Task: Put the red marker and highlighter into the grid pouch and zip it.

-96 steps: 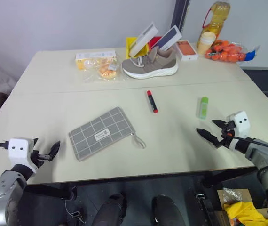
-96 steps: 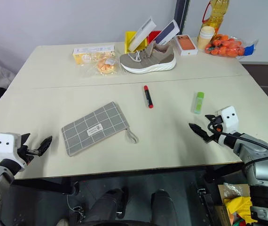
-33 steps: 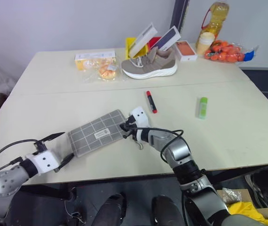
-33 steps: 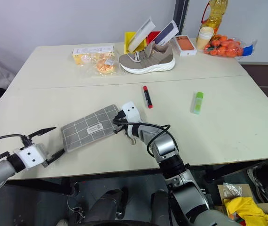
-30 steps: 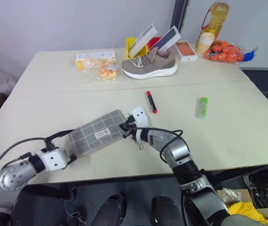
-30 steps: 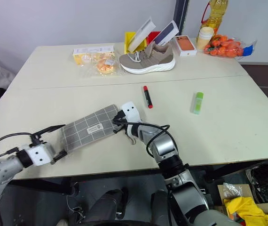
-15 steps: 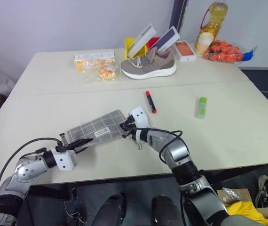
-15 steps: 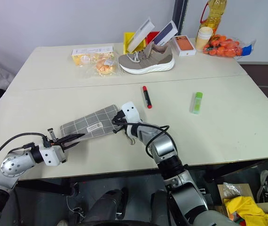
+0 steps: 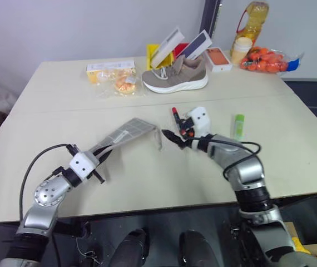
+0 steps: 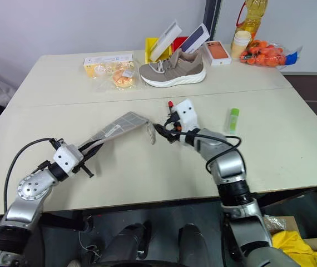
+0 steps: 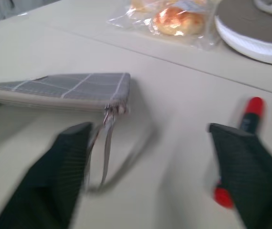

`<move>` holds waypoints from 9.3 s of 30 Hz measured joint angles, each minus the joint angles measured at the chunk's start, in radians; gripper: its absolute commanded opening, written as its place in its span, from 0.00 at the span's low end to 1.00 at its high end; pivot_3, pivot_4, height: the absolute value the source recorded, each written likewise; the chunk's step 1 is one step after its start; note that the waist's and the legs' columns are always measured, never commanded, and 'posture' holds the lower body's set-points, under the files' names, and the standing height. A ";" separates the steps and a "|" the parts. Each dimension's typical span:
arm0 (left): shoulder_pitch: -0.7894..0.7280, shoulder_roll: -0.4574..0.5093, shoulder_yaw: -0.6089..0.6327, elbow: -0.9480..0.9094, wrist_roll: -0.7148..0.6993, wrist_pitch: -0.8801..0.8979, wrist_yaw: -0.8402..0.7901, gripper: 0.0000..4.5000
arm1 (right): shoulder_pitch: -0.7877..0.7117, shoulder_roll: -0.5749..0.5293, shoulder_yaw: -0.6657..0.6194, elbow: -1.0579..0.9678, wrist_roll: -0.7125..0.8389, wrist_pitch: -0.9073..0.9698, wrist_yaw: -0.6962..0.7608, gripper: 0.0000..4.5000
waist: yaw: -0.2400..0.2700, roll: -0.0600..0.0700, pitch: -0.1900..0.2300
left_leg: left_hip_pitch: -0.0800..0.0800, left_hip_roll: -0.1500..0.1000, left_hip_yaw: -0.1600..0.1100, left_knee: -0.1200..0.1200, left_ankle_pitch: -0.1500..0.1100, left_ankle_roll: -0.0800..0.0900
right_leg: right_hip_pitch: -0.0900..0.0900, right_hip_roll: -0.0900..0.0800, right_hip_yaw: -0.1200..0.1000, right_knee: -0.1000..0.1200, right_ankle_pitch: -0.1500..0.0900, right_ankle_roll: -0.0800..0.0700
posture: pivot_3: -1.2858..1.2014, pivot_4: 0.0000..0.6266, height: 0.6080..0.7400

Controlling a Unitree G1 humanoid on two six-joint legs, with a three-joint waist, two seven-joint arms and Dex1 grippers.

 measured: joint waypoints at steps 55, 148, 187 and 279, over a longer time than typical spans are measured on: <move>-0.117 -0.218 -0.076 -0.093 0.154 0.191 0.094 0.00 | -0.101 -0.016 0.370 -0.118 -0.132 0.067 0.135 0.78 | 0.006 -0.001 0.000 | -0.002 -0.001 0.000 0.001 0.000 0.000 | -0.001 0.001 -0.001 -0.001 0.000 0.000 | 0.52 0.24 1.00; -0.210 -0.262 -0.146 -0.008 0.153 0.242 0.068 0.00 | 0.056 -0.227 -0.261 0.176 -0.151 -0.059 -0.053 0.99 | 0.026 -0.001 0.001 | -0.003 -0.001 0.001 0.005 0.001 0.000 | 0.000 0.000 0.000 -0.001 0.000 0.000 | 0.52 0.24 1.00; -0.221 -0.258 -0.072 -0.012 0.000 0.284 -0.015 0.00 | 0.090 -0.349 0.088 -0.063 -0.208 -0.335 0.208 0.20 | 0.007 -0.001 0.001 | -0.004 -0.001 0.001 0.006 0.001 0.000 | 0.001 0.000 -0.001 -0.001 0.000 0.001 | 0.52 0.24 1.00; 0.066 -0.214 0.121 -0.203 -0.171 0.582 0.054 0.91 | 0.315 -0.328 -0.177 -0.057 0.123 -0.112 0.194 0.65 | 0.005 -0.002 0.001 | -0.004 0.000 0.001 0.005 0.000 0.000 | 0.000 -0.001 0.000 -0.001 0.000 0.001 | 0.52 0.24 1.00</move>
